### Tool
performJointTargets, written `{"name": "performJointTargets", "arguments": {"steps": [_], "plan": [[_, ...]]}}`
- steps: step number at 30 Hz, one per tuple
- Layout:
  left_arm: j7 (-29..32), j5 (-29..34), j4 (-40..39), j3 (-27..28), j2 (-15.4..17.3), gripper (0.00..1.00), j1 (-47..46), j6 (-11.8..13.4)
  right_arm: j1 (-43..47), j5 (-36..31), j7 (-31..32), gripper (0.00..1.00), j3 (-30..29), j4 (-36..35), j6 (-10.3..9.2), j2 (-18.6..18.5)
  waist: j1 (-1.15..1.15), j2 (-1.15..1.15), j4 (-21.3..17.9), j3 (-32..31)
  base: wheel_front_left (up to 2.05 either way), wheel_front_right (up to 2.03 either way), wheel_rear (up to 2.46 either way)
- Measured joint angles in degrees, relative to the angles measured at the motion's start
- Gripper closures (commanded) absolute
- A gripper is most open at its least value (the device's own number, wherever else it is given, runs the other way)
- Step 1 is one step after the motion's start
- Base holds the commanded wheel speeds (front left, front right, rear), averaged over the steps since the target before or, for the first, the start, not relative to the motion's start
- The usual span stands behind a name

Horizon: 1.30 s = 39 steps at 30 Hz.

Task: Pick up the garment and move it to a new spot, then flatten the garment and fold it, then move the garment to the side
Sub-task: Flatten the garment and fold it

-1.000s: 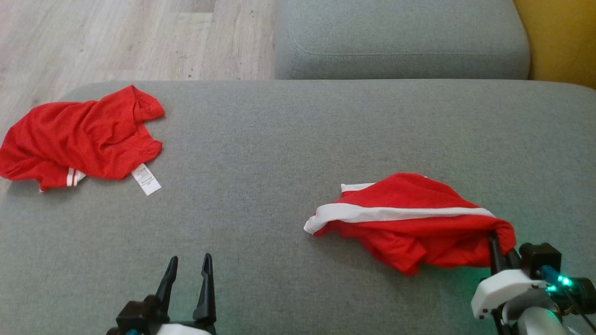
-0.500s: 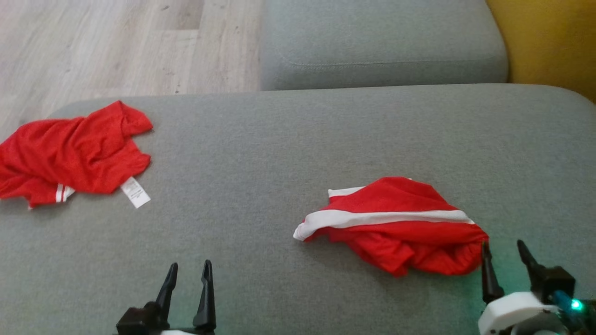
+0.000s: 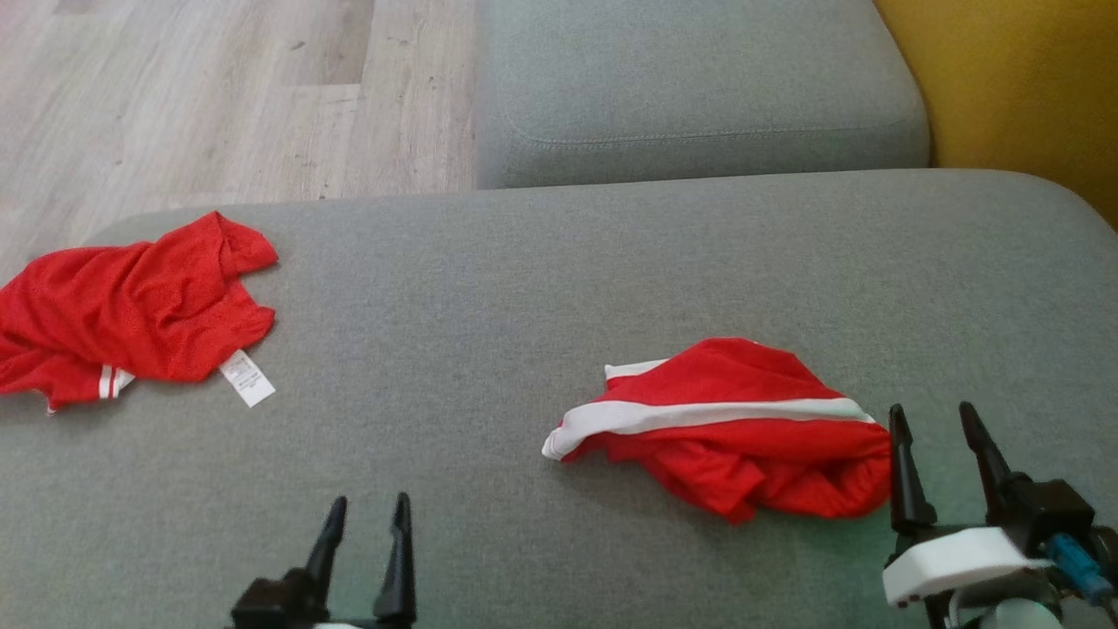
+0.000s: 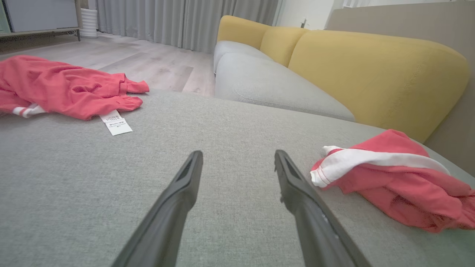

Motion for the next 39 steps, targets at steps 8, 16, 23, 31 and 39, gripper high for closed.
{"name": "performJointTargets", "arguments": {"steps": [8, 16, 23, 31, 39], "plan": [[1.21, 2.00, 3.00, -5.01, -0.84, 0.00, -1.91, -2.34, 0.63, 0.83, 0.13, 0.00, 1.54, -1.89, 0.00, 0.00, 0.00, 0.00, -0.49, 0.79, 0.00, 0.00, 0.00], [3.49, 5.15, 10.46, -12.24, -3.47, 0.00, -12.93, -6.05, 0.10, 0.83, 1.19, 0.00, 2.87, -4.98, 0.00, 0.00, 0.01, 0.00, -4.11, 3.46, 0.00, 0.00, 0.00], [3.63, 5.63, 19.95, -14.15, -4.41, 0.00, -20.89, -7.03, -2.41, 0.83, 1.66, 0.00, 3.60, -6.73, 0.00, -0.01, 0.02, 0.00, -7.94, 6.87, 0.00, 0.00, 0.00], [2.05, 5.63, 26.94, -14.12, -5.01, 1.00, -26.12, -7.01, -3.69, 0.86, 1.58, 0.00, 2.92, -6.97, 0.00, -0.01, 0.02, 0.00, -11.13, 9.78, 0.00, 0.00, 0.00], [0.53, 7.93, 25.35, -14.24, -2.04, 1.00, -26.63, -6.33, -3.37, 0.98, 1.05, 0.00, -0.83, -6.56, 0.00, -0.01, 0.00, 0.00, -8.30, 9.04, 0.00, 0.00, 0.00]]}}
